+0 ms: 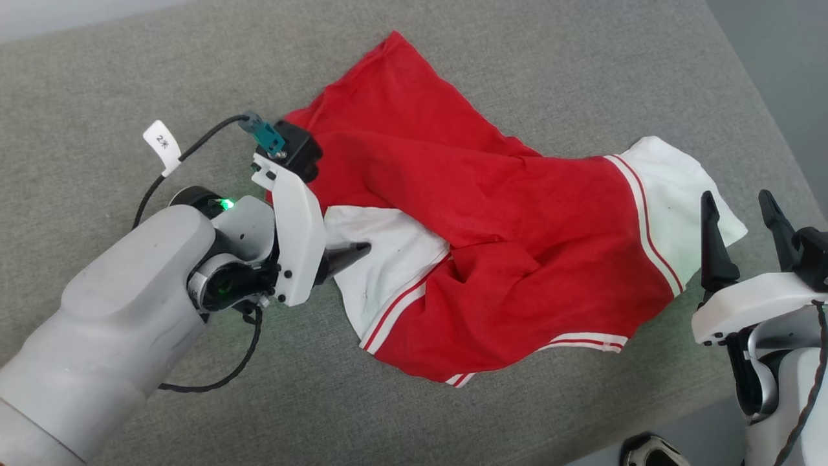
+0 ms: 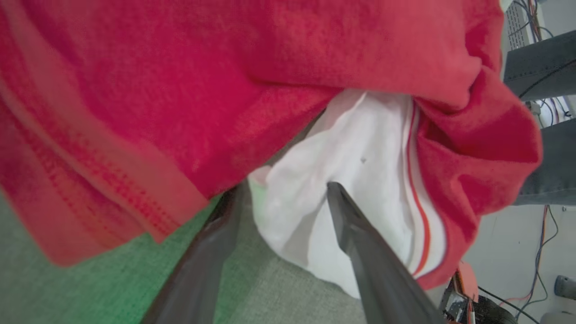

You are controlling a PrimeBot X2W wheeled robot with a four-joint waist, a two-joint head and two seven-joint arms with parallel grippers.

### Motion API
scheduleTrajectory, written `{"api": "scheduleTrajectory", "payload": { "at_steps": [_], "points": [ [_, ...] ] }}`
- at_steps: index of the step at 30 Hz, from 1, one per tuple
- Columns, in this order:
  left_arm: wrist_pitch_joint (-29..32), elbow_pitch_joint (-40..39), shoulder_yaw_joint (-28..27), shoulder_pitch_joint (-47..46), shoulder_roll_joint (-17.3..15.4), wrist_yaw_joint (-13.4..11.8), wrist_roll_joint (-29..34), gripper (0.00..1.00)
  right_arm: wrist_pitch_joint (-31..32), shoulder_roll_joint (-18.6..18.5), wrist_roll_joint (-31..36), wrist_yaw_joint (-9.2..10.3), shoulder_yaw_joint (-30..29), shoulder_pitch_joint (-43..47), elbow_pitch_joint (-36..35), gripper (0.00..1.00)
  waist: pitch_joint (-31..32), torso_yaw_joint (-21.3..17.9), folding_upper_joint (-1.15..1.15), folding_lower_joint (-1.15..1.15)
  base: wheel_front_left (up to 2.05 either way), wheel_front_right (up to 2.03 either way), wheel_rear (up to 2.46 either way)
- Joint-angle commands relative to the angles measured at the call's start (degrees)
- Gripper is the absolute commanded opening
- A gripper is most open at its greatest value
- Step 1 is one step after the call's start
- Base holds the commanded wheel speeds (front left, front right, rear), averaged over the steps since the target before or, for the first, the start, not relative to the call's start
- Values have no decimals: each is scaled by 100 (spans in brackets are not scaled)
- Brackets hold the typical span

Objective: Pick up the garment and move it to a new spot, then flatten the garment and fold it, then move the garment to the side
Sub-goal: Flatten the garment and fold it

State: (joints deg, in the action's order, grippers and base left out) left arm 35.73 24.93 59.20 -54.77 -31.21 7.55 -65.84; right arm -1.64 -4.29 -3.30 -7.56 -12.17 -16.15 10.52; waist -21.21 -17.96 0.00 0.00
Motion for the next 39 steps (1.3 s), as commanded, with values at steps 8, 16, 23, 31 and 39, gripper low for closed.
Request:
{"api": "scheduleTrajectory", "payload": {
  "at_steps": [8,16,23,31,39],
  "points": [
    [-95,-92,280,-80,-36,-15,-267,0,-28,3,161,14,-27,-183,19,100,50,403,0,0,0,0,0],
    [-687,47,-72,235,-408,-15,-753,0,167,-184,250,14,43,-170,-121,100,391,1156,0,0,0,0,0],
    [-1249,782,-550,728,-952,-175,-1156,0,374,-311,222,14,268,-134,-202,100,678,1605,0,0,0,0,0],
    [-1561,1438,-690,1226,-1017,-344,-1394,0,550,-442,165,14,521,-78,-265,100,858,1807,0,0,0,0,0],
    [-2247,1526,-712,1411,-793,-185,-1234,100,665,-546,117,14,689,11,-364,100,1031,1831,0,0,0,0,0]
  ]
}}
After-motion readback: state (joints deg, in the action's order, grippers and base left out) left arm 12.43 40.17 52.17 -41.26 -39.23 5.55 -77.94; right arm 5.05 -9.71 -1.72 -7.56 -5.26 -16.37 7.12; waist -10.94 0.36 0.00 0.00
